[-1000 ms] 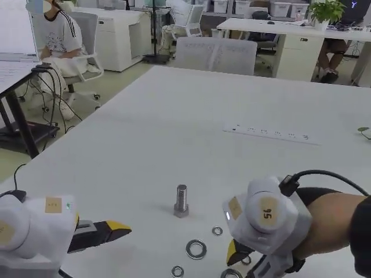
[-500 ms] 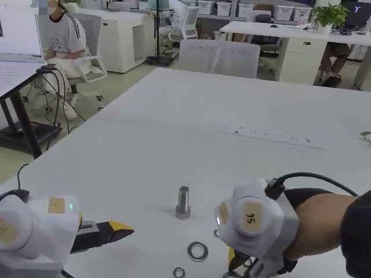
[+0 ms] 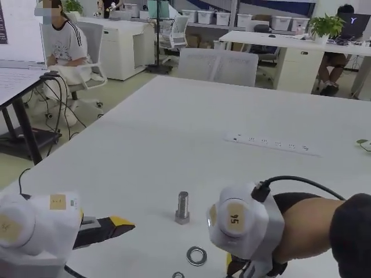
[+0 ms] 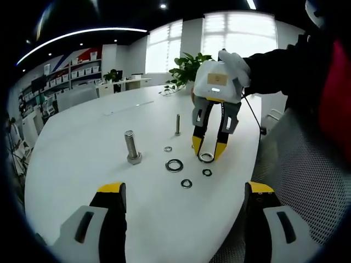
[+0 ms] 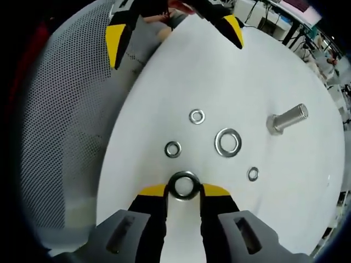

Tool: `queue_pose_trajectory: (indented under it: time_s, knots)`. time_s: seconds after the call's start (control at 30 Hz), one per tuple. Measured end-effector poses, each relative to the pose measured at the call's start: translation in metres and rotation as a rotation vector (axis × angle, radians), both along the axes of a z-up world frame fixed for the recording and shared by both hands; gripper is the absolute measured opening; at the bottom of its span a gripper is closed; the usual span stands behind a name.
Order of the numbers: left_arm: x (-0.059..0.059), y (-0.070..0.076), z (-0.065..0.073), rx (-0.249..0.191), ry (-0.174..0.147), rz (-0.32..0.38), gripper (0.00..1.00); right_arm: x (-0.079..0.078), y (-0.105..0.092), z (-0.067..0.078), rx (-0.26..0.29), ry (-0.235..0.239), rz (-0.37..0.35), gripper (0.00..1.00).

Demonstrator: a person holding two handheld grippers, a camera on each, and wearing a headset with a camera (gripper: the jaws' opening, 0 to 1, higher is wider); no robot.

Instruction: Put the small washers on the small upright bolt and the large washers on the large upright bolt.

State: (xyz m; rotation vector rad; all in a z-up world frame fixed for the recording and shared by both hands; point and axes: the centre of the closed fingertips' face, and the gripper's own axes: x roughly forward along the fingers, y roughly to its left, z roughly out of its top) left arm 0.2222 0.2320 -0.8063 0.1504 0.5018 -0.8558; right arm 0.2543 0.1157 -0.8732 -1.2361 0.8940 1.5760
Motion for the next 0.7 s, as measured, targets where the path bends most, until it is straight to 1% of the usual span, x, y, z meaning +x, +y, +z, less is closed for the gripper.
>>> queue_pose_trajectory:
  time_s: [0.03,0.07,0.17,0.23,0.33,0.43,0.67,0.7]
  knots:
    - [0.0,0.001,0.001,0.001,-0.004,0.002,0.89,-0.001,0.0,0.0,-0.001,0.0,0.001,0.23]
    - [0.001,0.001,0.002,-0.003,-0.009,0.005,0.89,0.001,0.001,0.0,0.003,-0.019,0.012,0.23]
    - [0.002,0.001,0.003,-0.004,-0.014,0.011,0.89,0.002,0.0,0.001,-0.002,-0.029,0.019,0.23]
    - [0.003,0.0,0.004,-0.006,-0.019,0.015,0.89,0.002,-0.001,0.003,-0.001,-0.022,0.015,0.23]
    - [0.007,0.001,0.005,-0.009,-0.025,0.022,0.89,0.004,-0.003,0.006,0.001,-0.028,0.012,0.23]
    - [0.01,0.002,0.003,-0.01,-0.025,0.03,0.89,0.006,-0.001,0.011,0.02,-0.012,-0.007,0.23]
    - [0.017,0.005,0.005,-0.018,-0.041,0.056,0.88,0.015,0.0,0.025,0.044,-0.02,-0.03,0.23]
    - [0.018,0.005,0.005,-0.02,-0.041,0.058,0.88,0.019,0.001,0.028,0.052,-0.031,-0.032,0.23]
